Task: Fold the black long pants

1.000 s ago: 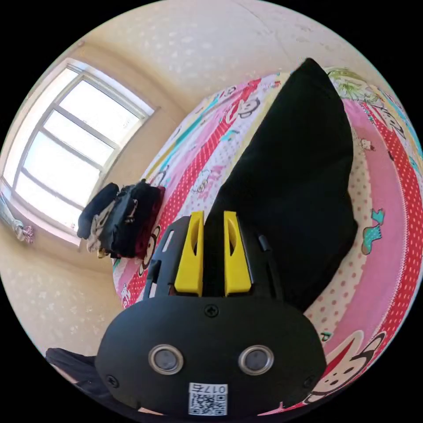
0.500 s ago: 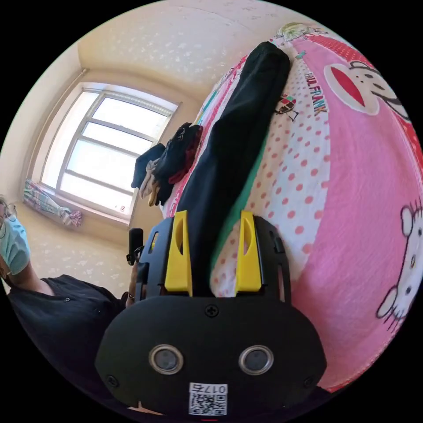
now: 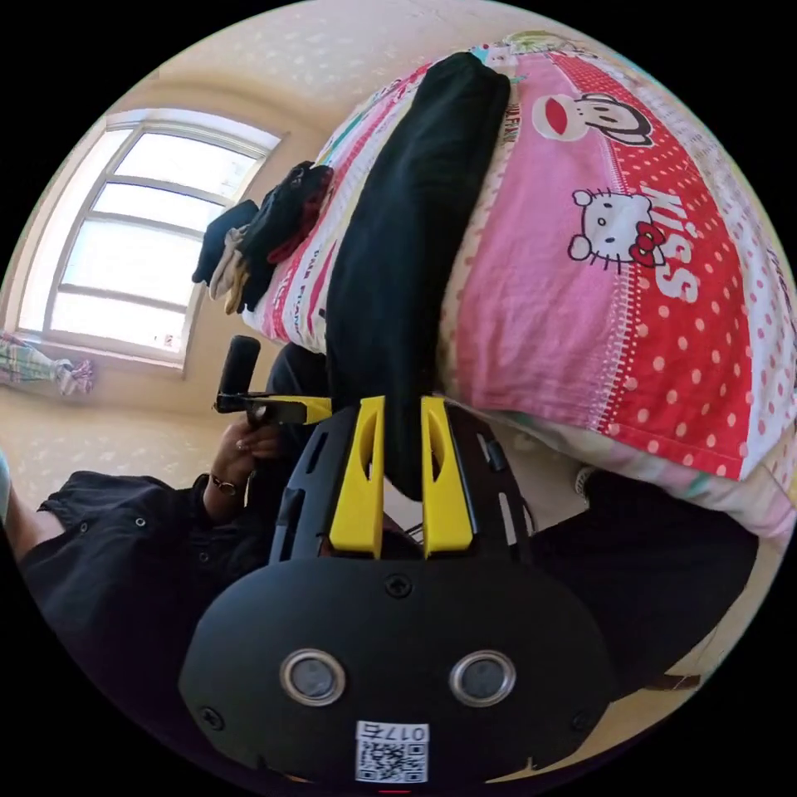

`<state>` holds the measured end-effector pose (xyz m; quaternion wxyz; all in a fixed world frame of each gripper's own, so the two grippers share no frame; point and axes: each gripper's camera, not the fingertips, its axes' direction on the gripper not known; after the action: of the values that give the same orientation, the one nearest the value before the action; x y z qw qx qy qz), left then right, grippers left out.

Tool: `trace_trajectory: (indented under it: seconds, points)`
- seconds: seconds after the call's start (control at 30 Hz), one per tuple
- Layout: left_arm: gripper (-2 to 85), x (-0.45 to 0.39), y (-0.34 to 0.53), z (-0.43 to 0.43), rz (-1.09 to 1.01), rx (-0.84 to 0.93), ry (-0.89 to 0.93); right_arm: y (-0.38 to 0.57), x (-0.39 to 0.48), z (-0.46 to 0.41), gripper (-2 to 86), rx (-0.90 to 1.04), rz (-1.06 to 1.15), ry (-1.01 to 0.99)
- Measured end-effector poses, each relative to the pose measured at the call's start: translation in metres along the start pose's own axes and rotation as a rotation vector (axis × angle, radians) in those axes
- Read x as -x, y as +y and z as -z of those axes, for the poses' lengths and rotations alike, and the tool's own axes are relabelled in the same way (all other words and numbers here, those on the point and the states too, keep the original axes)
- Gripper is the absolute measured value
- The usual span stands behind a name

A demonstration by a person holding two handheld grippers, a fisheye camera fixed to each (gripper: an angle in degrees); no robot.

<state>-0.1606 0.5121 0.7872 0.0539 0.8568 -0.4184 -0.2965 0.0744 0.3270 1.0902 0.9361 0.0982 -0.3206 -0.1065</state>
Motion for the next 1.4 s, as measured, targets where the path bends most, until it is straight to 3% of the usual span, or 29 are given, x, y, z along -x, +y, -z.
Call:
trace_trajectory:
  seconds: [0.13,0.27,0.4,0.47,0.53,0.63,0.73,0.87,1.1,1.23,1.33,1.4]
  points:
    - [11.1,-0.017,0.003,0.016,-0.057,-0.18,-0.153,-0.001,-0.001,0.015,8.7,-0.169,0.035,-0.078]
    - [8.6,-0.03,-0.02,0.008,-0.114,-0.261,-0.292,-0.033,0.003,-0.015,6.6,-0.082,0.022,-0.008]
    - [0.8,-0.029,-0.028,-0.013,-0.146,-0.203,-0.185,-0.019,0.016,0.004,2.9,-0.136,0.053,-0.003]
    - [0.1,-0.031,-0.014,-0.025,-0.217,-0.197,-0.227,0.004,0.018,0.021,2.1,-0.214,0.056,0.054]
    - [0.1,-0.017,-0.006,-0.042,-0.177,-0.177,-0.264,0.007,0.007,0.007,1.8,-0.148,0.051,0.085]
    - [0.6,0.011,0.021,-0.034,-0.096,-0.319,-0.183,0.014,-0.015,-0.01,1.7,-0.084,0.049,-0.062]
    - [1.1,0.027,0.049,-0.015,-0.133,-0.456,-0.158,0.037,-0.027,0.008,2.5,-0.207,0.093,-0.171]
    - [8.8,0.039,0.044,-0.037,-0.179,-0.341,-0.151,0.036,-0.055,-0.003,9.3,-0.151,-0.016,-0.085]
    - [3.6,0.057,0.033,-0.082,-0.108,-0.25,-0.151,0.029,-0.066,-0.028,6.6,-0.07,-0.005,-0.16]
    - [2.7,0.049,0.055,-0.072,-0.202,-0.265,-0.311,0.032,-0.064,-0.023,4.4,-0.064,0.08,-0.222]
    - [5.5,0.069,0.055,-0.085,-0.171,-0.215,-0.318,0.029,-0.075,-0.028,5.9,-0.027,0.014,-0.119]
    - [9.1,0.082,0.064,-0.08,-0.157,-0.253,-0.284,0.028,-0.082,-0.028,12.0,0.014,-0.017,-0.105]
